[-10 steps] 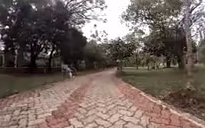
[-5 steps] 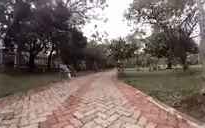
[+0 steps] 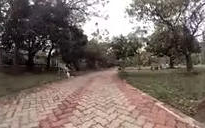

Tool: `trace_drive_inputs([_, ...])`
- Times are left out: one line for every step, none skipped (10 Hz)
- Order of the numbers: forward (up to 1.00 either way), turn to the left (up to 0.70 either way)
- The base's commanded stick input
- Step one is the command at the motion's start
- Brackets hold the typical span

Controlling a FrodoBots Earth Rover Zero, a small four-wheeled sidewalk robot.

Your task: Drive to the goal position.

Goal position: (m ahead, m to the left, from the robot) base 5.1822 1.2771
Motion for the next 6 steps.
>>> trace_drive_inputs([0.7, 0.01])
trace_drive_inputs([0.7, 0.01])
trace_drive_inputs([0.7, 0.01])
trace_drive_inputs([0.7, 0.01])
trace_drive_inputs([0.7, 0.01])
trace_drive_inputs([0.7, 0.01])
